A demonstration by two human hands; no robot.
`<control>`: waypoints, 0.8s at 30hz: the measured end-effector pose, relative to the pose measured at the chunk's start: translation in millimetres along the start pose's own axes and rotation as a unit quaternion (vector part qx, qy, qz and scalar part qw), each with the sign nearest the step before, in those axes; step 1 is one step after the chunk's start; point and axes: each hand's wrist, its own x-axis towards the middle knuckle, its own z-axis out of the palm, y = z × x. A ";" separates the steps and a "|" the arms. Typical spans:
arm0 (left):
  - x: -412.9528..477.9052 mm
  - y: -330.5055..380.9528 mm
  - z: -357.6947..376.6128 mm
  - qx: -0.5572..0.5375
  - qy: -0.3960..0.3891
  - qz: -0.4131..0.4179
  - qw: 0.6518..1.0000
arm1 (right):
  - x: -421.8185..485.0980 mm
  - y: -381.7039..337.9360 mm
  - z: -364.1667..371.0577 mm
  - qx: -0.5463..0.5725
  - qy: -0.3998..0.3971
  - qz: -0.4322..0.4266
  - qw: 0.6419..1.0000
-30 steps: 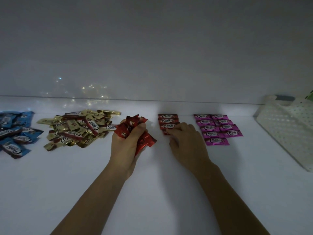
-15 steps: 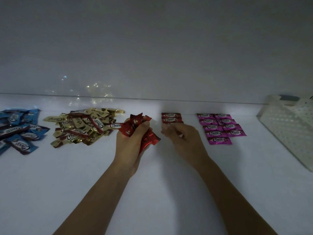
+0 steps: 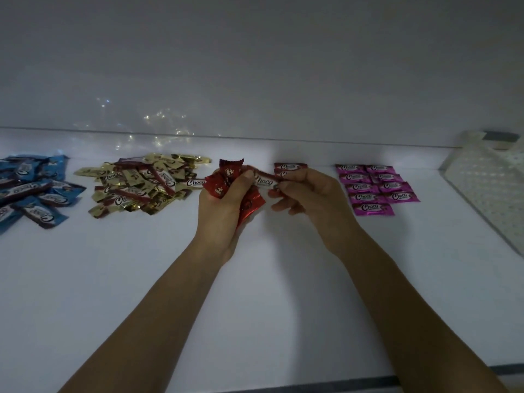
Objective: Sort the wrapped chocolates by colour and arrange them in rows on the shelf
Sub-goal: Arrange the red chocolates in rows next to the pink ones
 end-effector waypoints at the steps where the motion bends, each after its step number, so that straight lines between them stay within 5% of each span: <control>1: 0.3 -0.4 -0.4 0.004 0.003 -0.003 1.000 | 0.2 -0.9 -1.9 0.004 0.014 0.003 1.000; 8: 1.3 -1.2 1.2 0.018 0.013 -0.003 1.000 | 5.9 0.9 -12.6 0.024 0.085 -0.006 0.996; 12: -0.6 -0.1 1.2 0.019 0.021 0.000 1.000 | 9.9 0.5 -37.4 -0.092 0.178 -0.008 0.980; 17: -1.2 -1.3 1.8 0.030 0.008 0.004 1.000 | 14.4 13.6 -52.5 -0.224 0.139 0.045 0.964; 24: -1.3 -2.2 1.1 0.037 0.007 0.009 0.999 | 13.4 20.7 -45.9 -0.465 0.163 0.046 0.869</control>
